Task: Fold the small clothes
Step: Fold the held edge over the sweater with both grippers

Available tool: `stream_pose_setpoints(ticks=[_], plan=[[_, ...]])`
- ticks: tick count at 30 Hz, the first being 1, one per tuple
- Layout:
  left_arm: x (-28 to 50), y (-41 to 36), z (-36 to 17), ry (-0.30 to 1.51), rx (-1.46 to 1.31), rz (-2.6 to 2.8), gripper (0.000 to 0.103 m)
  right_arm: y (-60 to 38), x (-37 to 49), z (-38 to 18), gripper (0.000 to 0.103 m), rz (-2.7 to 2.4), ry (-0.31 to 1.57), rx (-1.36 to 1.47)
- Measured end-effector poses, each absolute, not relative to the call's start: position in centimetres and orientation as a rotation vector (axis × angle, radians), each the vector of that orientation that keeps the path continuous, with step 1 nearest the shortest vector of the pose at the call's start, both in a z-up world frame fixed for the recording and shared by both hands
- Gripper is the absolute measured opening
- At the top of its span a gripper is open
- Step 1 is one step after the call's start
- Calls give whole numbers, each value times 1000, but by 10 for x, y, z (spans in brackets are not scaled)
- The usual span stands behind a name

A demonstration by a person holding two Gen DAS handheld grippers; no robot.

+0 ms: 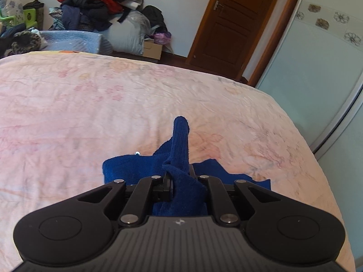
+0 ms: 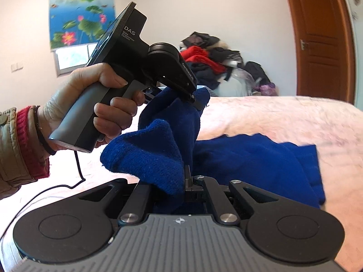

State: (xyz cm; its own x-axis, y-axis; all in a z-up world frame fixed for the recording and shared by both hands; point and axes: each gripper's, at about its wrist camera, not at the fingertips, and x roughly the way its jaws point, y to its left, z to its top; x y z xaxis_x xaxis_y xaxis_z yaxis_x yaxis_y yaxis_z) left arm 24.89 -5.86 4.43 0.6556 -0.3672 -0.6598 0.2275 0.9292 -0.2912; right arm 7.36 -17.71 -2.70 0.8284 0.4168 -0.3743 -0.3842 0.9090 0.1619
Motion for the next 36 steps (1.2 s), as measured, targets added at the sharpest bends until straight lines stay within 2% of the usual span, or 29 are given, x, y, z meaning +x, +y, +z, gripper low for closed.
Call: stream_pose_setpoints(ticks=[20,26,36], plan=[[269,-190,2,875,3,-365,10,-285,93,-83,6,310,500,499],[270,-203,-8,879,44,-332,10,-309,99,-103,6,302,533,619],[268,-215,-10,867,96,-300,10,-315,100,-118,6,300,552,661]])
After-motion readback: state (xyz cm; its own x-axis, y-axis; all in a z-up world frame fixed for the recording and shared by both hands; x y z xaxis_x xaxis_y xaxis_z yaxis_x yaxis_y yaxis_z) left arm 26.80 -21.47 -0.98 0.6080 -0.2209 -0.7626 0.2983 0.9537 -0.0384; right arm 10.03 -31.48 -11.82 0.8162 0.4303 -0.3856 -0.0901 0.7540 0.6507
